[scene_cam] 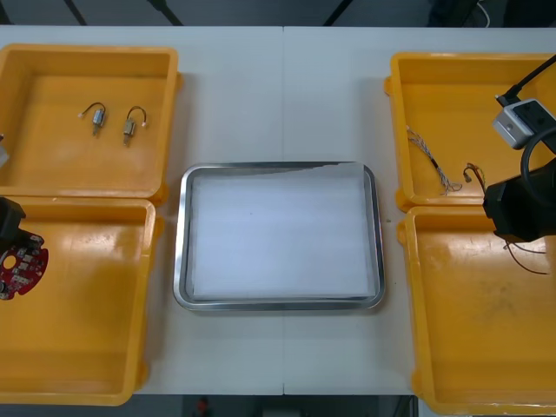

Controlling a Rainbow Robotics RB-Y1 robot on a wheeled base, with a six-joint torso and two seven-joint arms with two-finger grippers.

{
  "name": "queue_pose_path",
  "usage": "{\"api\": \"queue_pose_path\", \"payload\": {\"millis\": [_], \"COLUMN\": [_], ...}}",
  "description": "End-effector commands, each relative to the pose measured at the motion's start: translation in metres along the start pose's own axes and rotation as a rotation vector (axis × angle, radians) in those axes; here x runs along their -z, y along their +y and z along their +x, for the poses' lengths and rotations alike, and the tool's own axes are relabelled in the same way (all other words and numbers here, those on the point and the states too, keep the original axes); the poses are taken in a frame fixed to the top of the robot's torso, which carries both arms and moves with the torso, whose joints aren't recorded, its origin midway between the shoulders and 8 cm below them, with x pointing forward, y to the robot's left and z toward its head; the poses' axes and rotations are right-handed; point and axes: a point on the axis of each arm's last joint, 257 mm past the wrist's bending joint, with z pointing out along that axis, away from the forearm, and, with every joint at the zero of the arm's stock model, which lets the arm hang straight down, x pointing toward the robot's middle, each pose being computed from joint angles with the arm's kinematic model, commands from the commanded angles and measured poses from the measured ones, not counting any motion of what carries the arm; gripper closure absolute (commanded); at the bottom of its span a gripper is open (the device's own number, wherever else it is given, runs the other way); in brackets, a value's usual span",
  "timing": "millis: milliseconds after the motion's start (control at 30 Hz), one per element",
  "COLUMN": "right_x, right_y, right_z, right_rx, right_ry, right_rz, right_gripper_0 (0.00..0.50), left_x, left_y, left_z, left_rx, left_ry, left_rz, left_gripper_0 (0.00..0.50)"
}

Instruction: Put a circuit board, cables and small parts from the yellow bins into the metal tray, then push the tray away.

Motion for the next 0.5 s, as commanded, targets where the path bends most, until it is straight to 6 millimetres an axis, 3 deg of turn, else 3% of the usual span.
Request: {"api": "queue_pose_path", "payload": {"millis": [33, 333, 500], "right_x": [0.006, 0.006, 0.006], "right_y": [-0.003, -0.003, -0.003], "right_z": [-0.004, -0.004, -0.004], "right_rx": [0.031, 0.031, 0.031], "right_ry": [-0.029, -0.029, -0.029], "right_rz": [0.014, 0.014, 0.014], "right_gripper_0": [0.5, 0.5, 0.5], "left_x": [0.028, 0.035, 0.029], "left_y": [-0.009, -0.063, -0.109], "left_z": [-0.025, -0.044, -0.056], "left_rx": [-0.066, 0.085, 0.24], "left_ry": [-0.055, -0.03, -0.04], "left_rz": [-0.014, 0.044, 0.062], "left_gripper_0": [0.479, 0.478, 0.486]}}
